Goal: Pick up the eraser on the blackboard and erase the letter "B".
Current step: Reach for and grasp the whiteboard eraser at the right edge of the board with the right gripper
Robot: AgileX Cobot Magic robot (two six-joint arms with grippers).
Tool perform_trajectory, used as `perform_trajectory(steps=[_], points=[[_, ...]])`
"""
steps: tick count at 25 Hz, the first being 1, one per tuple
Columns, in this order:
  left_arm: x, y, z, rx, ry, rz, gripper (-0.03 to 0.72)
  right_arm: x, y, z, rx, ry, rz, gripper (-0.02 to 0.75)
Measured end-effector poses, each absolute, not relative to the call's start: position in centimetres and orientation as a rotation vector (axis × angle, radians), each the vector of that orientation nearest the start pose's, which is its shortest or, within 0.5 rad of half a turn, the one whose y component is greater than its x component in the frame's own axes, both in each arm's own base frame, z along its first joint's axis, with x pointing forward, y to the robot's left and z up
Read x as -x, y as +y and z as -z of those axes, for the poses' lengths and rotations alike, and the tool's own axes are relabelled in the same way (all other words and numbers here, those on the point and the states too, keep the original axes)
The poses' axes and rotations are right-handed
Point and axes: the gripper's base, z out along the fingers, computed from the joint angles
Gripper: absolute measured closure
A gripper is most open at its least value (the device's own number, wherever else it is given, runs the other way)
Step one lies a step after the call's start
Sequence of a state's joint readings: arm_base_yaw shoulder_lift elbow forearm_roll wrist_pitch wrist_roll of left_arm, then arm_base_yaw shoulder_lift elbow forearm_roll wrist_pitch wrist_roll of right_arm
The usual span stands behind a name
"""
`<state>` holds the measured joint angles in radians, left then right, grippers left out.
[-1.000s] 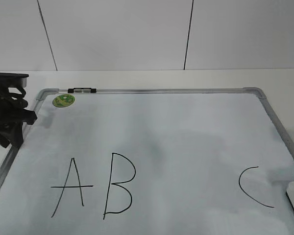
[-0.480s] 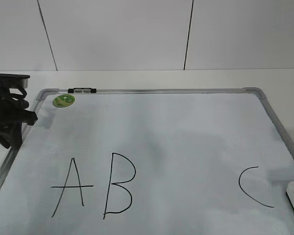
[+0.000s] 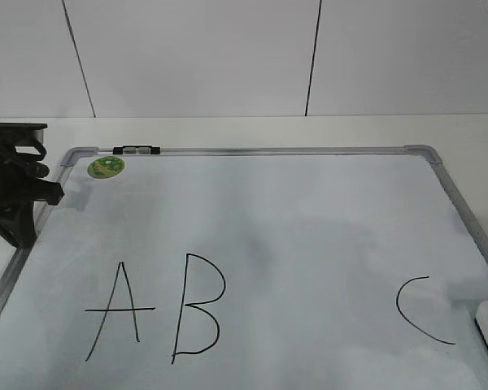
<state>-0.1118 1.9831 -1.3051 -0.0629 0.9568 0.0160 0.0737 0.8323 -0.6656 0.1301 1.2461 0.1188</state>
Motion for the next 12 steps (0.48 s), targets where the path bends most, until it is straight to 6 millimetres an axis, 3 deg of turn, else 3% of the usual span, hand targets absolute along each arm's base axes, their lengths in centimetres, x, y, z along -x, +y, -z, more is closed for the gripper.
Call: perform_trajectory(steps=[12], points=[[-36.82, -4.61, -15.40, -0.143, 3.117, 0.083, 0.663, -11.94, 1.33, -26.53, -0.117, 2.953, -0.106, 0.089]])
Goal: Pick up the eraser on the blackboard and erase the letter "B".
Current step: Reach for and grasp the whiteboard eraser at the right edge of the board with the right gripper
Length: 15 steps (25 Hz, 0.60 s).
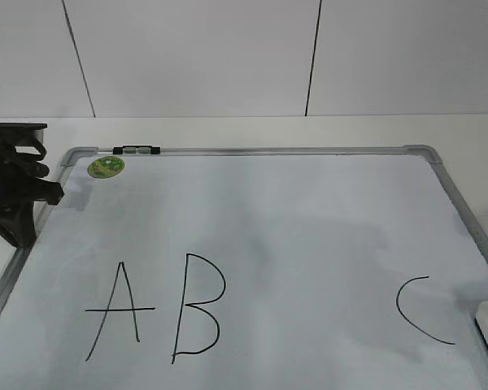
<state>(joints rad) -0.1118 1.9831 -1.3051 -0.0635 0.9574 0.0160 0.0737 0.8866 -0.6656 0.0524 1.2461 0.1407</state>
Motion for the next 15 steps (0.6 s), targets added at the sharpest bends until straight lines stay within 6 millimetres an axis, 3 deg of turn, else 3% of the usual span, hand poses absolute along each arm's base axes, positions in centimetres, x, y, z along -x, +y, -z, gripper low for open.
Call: perform_trajectory(steps=[15], points=[[-36.8, -4.6, -15.4, -0.142, 3.119, 0.085, 0.663, -17.6, 1.7, -21.9, -0.147, 3.081, -0.086, 0.083]])
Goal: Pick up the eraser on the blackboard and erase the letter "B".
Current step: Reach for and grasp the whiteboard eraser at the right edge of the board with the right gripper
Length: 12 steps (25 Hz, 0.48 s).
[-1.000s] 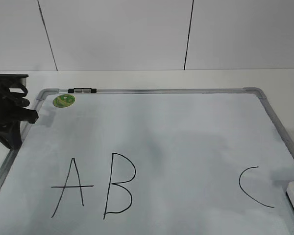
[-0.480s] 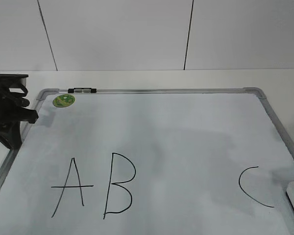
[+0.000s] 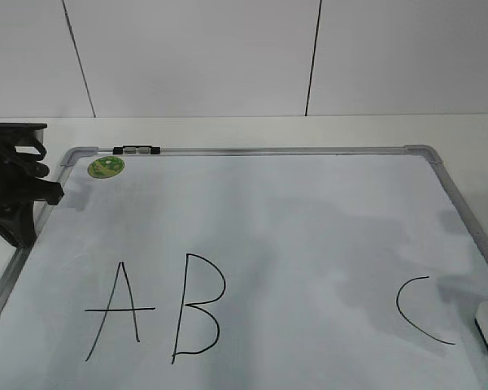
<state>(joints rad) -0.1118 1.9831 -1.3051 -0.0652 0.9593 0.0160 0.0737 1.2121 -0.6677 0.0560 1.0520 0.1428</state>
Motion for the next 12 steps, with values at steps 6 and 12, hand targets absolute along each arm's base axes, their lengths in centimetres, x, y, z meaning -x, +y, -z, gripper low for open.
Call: perform_trajectory(steps=[6, 12], points=[[-36.8, -4.6, -15.4, -0.142, 3.119, 0.085, 0.663, -19.0, 1.8, -20.5, -0.149, 3.089, -0.075, 0.083], [-36.8, -4.6, -15.4, -0.142, 3.119, 0.085, 0.663, -19.7, 1.8, -19.4, -0.150, 3.116, -0.065, 0.083]])
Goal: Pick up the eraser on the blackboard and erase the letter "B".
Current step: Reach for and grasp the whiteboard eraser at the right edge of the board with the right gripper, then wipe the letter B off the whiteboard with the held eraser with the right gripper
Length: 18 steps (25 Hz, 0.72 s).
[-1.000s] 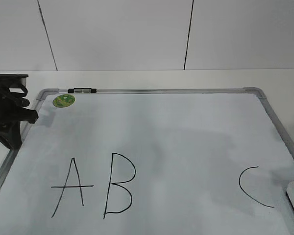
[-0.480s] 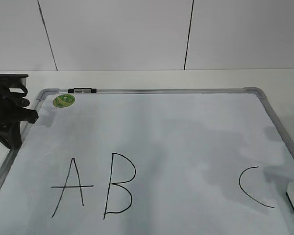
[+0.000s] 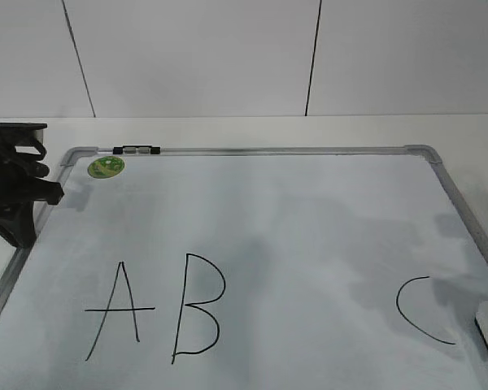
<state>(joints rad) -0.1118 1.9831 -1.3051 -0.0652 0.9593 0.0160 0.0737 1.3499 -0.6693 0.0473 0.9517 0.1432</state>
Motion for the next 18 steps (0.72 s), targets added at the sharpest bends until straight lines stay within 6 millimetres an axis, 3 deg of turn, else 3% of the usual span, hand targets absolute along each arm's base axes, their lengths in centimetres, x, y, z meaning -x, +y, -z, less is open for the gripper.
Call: perform_trajectory(steps=[18], points=[[-36.8, -4.6, -15.4, -0.142, 3.119, 0.085, 0.663, -20.7, 1.7, -17.3, -0.142, 3.190, -0.027, 0.092]])
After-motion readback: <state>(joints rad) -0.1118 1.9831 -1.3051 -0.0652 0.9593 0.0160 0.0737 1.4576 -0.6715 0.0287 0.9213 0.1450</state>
